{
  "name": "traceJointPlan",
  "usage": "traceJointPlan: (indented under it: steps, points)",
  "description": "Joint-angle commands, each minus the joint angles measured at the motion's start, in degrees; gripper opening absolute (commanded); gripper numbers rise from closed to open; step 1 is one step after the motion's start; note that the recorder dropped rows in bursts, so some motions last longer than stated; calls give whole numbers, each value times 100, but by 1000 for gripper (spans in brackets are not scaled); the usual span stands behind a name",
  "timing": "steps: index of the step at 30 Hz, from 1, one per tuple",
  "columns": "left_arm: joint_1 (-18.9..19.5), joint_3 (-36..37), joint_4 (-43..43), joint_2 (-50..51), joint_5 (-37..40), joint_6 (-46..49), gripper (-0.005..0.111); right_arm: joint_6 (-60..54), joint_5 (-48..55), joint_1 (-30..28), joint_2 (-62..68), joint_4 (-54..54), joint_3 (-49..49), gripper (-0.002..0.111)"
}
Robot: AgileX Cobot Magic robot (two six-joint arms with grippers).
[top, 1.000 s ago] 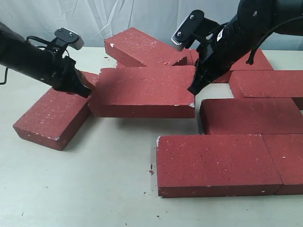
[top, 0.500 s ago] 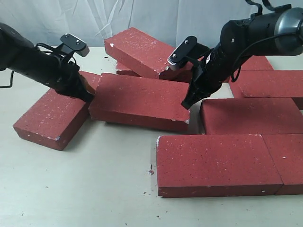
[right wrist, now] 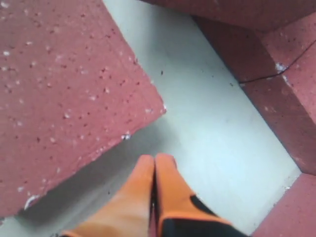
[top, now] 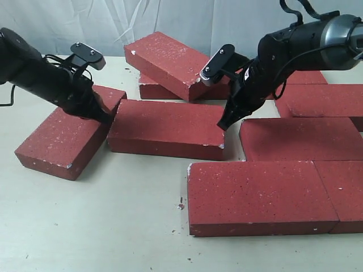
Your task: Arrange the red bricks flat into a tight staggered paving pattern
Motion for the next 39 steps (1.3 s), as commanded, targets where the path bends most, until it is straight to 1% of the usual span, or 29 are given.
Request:
traceJointPlan:
  steps: [1,4,6,8,9,10,12,13,14,15,16,17,20,22,26,31,37,39]
  points:
    - [-44,-13,56,-44,-72,-197,9,209,532,-3,-40,-511,-28,14]
    - [-44,-13,134,-265,52,-227,9,887,660,-3,-188,-904,-28,21]
    - [-44,-13,134,-496,316,-240,9,1387,685,-3,-422,-995,-28,22]
    - [-44,-13,186,-711,786,-240,9,1733,768,-3,-716,-670,-28,22]
    - [-44,-13,202,-815,1102,-240,9,1662,780,-3,-840,-432,3,21]
    - [-44,-13,258,-903,1399,-240,8,1405,736,8,-988,-82,76,18]
    - [-79,-13,579,-964,2312,-240,5,392,567,52,-1209,820,302,6]
    - [-117,-13,752,-964,2642,-211,4,-320,487,66,-1298,1398,458,-1]
    - [-173,-1,992,-952,2905,-182,2,-1043,473,77,-1348,2061,600,-1]
    - [-223,28,1208,-926,2964,-183,0,-1883,499,77,-1358,2695,686,-1]
    - [-262,75,1360,-895,2858,-183,0,-2623,573,77,-1358,3230,742,-1]
    - [-291,99,1384,-846,2766,-196,0,-3137,682,67,-1340,3653,767,-1]
    - [-354,136,1278,-603,2508,-196,0,-3771,1358,78,-1224,4357,766,-1]
    - [-406,136,1223,-433,2358,-196,0,-4103,1471,149,-1148,4532,766,-1]
    - [-406,73,1046,-197,2185,-196,0,-4145,1402,237,-984,4494,731,-1]
    - [-406,-73,771,76,2298,-196,0,-4145,1927,356,-602,4333,496,-1]
    - [-406,-229,766,368,2316,-184,0,-4145,1857,396,-291,4130,351,-1]
    - [-406,-290,754,480,2291,-184,0,-4145,1653,396,-212,4068,321,-1]
